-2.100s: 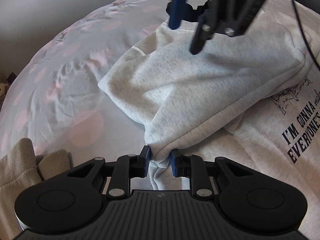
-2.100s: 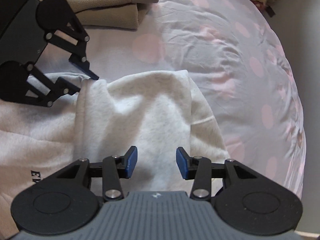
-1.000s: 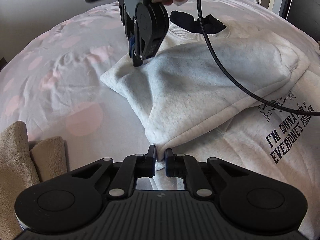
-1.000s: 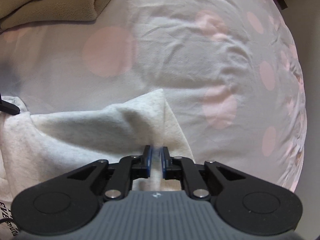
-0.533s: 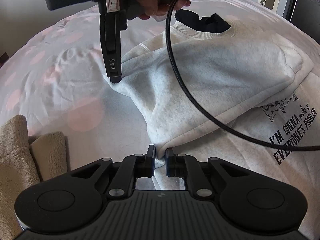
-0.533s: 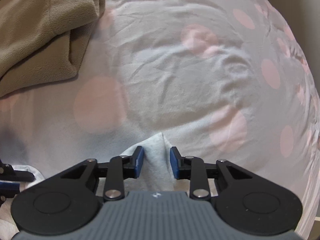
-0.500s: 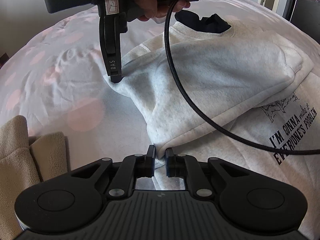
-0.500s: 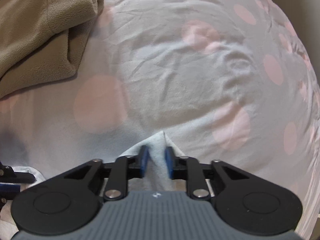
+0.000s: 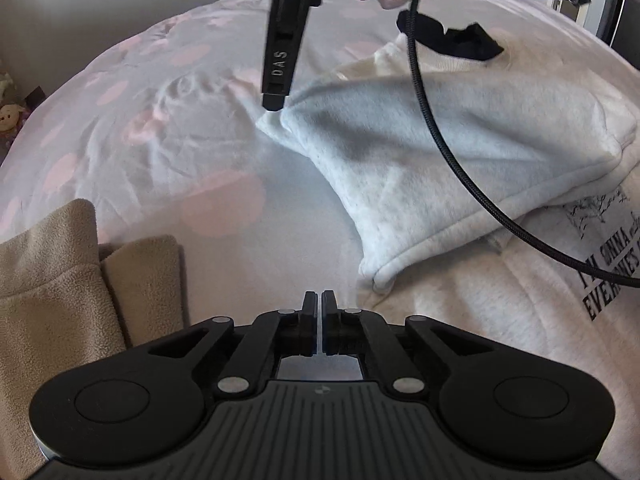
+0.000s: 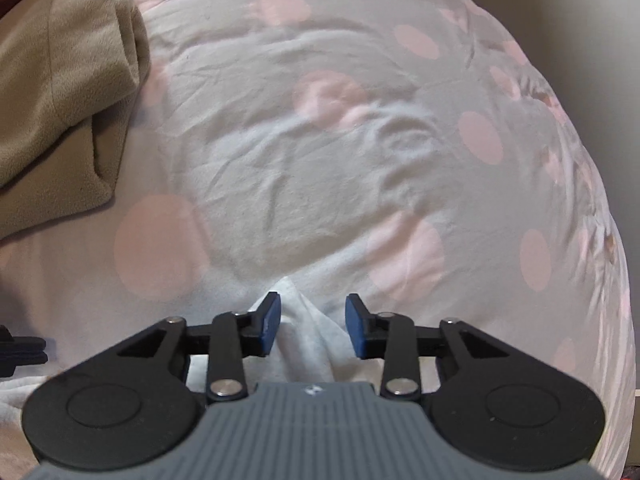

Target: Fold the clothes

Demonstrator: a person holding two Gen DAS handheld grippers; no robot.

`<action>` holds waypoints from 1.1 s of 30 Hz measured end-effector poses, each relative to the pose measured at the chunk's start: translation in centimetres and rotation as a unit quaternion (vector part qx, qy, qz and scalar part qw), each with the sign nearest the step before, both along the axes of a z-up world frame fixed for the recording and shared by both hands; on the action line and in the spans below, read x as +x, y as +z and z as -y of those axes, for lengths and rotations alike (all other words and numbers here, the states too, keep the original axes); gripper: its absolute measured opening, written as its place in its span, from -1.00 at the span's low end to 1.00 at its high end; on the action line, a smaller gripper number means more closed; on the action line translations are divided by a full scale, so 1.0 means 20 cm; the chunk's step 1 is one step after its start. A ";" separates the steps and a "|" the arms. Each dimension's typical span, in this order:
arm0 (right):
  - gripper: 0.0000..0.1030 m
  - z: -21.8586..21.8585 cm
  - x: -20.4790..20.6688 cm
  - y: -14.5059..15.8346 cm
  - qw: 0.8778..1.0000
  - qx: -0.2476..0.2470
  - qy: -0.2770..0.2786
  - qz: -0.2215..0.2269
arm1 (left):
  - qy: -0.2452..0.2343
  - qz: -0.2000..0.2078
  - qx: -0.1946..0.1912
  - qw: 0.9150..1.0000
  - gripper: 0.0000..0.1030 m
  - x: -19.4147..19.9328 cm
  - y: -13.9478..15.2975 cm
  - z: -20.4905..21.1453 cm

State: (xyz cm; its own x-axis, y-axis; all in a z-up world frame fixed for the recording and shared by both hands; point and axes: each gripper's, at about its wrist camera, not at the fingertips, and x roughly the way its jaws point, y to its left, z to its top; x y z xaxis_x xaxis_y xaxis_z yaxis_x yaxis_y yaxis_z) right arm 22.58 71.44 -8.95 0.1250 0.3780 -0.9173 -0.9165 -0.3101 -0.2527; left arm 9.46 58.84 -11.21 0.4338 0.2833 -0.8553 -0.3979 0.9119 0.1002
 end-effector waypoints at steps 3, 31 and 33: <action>-0.27 0.10 0.07 0.10 0.999 0.012 -0.027 -0.013 | 0.017 0.020 0.004 1.000 -0.95 -0.02 0.04 -0.01; -0.40 2.15 0.79 -0.26 0.870 0.155 -0.459 -0.096 | 0.012 0.015 0.067 0.998 -0.63 0.27 -0.17 0.28; -0.37 2.17 0.80 -0.26 0.865 0.160 -0.464 -0.104 | 0.012 0.014 0.069 0.997 -0.63 0.27 -0.18 0.29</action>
State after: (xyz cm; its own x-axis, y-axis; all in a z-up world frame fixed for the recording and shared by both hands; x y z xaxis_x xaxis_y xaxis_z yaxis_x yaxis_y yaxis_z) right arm 38.54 28.13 -14.15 0.3558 0.4415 -0.8237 -0.7691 0.6390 0.0103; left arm 14.80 53.13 -14.81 0.4482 0.4081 -0.7953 -0.4234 0.8805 0.2133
